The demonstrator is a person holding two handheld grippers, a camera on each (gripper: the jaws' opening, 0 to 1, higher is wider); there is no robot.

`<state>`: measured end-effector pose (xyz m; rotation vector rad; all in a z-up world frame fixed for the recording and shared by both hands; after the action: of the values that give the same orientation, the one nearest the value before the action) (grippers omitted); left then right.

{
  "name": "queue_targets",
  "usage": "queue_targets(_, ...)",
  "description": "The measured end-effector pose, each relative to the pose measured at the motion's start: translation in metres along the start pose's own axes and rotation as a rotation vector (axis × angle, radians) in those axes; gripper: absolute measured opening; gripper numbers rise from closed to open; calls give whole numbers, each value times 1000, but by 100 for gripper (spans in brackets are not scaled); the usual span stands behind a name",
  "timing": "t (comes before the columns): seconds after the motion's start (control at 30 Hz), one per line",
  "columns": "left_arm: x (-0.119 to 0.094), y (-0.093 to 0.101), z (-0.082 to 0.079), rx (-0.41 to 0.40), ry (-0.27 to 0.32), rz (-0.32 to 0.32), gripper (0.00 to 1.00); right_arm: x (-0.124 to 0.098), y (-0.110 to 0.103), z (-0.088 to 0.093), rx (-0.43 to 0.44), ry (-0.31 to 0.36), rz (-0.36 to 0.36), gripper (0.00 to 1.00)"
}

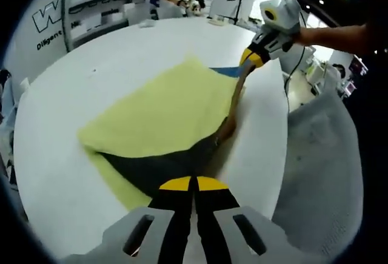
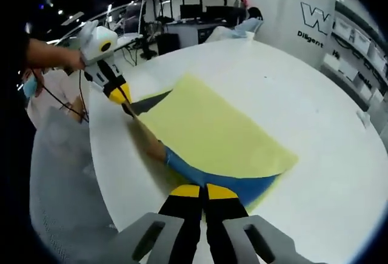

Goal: Fold the garment on the visible template until the final outline fits inside the template.

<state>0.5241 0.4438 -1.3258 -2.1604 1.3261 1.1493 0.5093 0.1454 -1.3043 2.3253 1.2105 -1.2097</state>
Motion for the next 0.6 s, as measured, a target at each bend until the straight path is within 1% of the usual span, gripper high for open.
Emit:
queue_targets(0.03,-1,2,1,-6,-8,12,0,-1,-3,2,1,-8,-10,0)
queue_targets(0.1,-4,9,4,-19,-29,55,0,-5,-9,5,0,-19,-23,0)
queue_targets(0.13,-6,13,5,-15,-40,89,0,-7,-12,6,0,-25,-34,0)
queue_targets(0.17,-7,14,6,-14,-43,100,0,-9,-14,7,1,-30,-43,0)
queue_targets(0.23,-9,18,8,-36,-50,123,0,-13,-18,10,4,-31,-56,0)
queue_targets(0.3,-12,22,10,-63,-59,155,0,-16,-23,14,11,-50,-81,0)
queue_targets(0.4,-15,26,11,-77,-61,173,0,-19,-29,18,19,-63,-105,0)
queue_targets(0.47,-17,30,12,-96,-72,200,0,-20,-31,21,39,-69,-117,0)
queue_targets(0.6,-20,38,18,-90,-98,231,0,-23,-40,28,88,-87,-172,0)
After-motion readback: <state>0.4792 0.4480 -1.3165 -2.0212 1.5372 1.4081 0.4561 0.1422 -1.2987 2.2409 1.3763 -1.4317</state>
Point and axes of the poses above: the point that each gripper's makers call its tool centre point, and the gripper's own axes: x roughly forward along the fingers, y roughly to its right, z roughly out of its underside, the point moved 8 cm from there along -x, roughly backward along the fingers, and after that the axes turned 7 degrees about -z, right-handed, at the moved point
